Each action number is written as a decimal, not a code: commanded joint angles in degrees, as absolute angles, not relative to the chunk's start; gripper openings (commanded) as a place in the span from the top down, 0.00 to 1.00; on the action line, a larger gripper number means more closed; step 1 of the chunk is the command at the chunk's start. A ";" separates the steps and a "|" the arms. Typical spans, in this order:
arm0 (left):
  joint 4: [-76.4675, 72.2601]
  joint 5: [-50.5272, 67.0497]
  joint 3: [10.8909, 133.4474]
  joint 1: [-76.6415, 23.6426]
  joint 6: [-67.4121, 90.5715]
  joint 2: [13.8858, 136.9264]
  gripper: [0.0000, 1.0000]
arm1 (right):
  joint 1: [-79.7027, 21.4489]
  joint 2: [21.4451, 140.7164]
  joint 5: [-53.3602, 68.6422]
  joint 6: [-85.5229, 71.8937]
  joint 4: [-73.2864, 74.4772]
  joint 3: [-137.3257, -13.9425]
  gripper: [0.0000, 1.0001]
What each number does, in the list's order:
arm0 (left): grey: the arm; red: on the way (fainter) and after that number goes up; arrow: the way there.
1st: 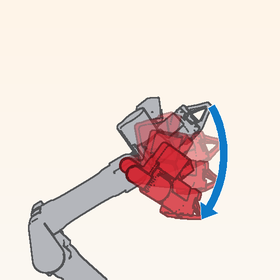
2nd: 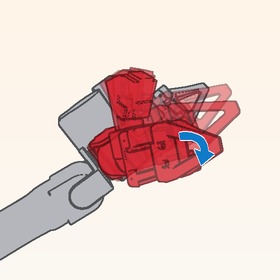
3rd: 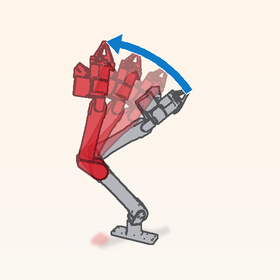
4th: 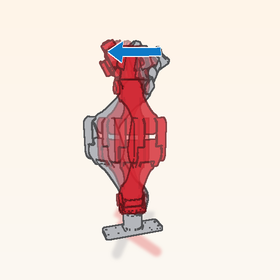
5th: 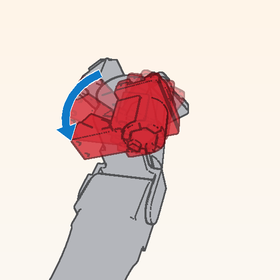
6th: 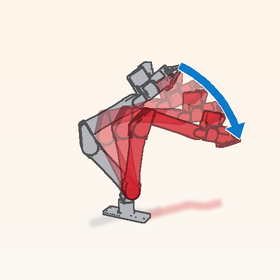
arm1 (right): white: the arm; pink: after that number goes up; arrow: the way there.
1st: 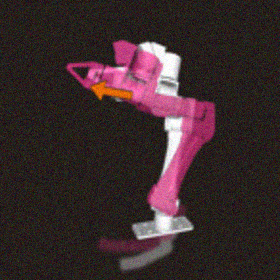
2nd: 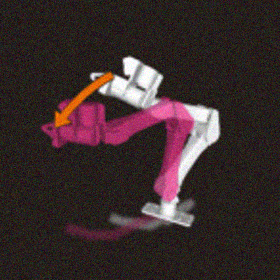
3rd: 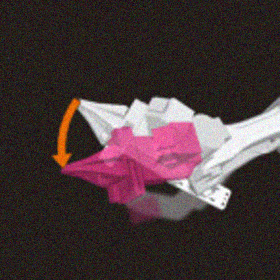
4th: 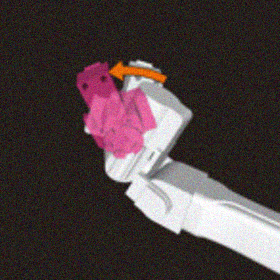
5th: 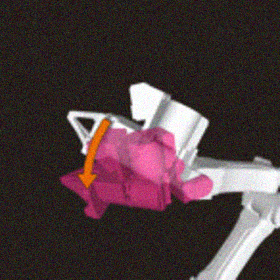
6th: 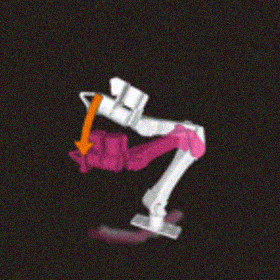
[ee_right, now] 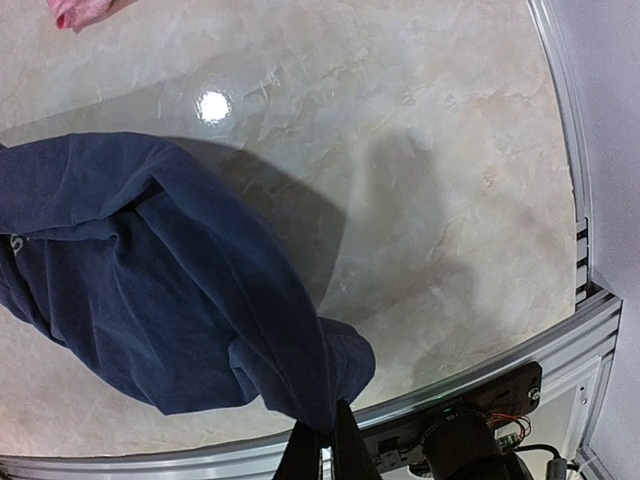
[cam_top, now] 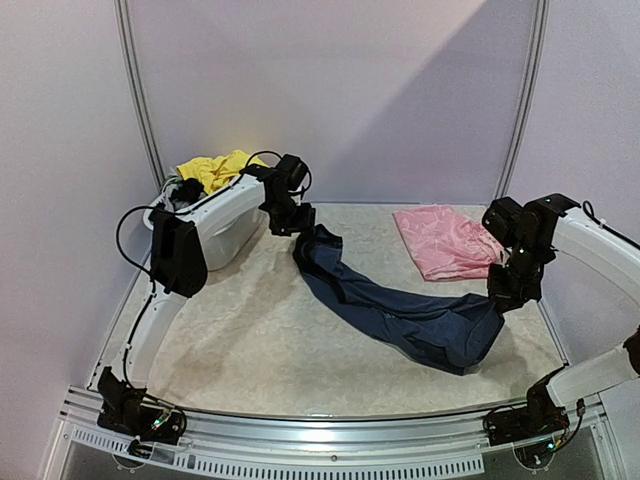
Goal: Fold and stack the mixed laundry pile
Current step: Pick up the crumpled tank top from the center of the board, then flatten out the crumpled tank top at the center of the board.
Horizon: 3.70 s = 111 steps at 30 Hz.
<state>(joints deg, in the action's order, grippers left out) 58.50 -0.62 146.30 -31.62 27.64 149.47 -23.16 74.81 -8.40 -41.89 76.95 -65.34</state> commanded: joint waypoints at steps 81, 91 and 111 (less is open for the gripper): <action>65.84 3.21 76.31 -25.08 52.63 78.47 0.99 | -15.56 89.33 -5.71 -35.61 61.42 -92.46 1.00; 64.38 0.59 85.72 -23.95 45.31 92.07 0.09 | -15.45 111.02 -7.30 -30.92 61.13 -104.78 0.55; 50.92 -10.53 88.95 -51.25 14.42 99.46 0.25 | -15.38 84.81 -0.83 -28.27 62.96 -80.99 0.29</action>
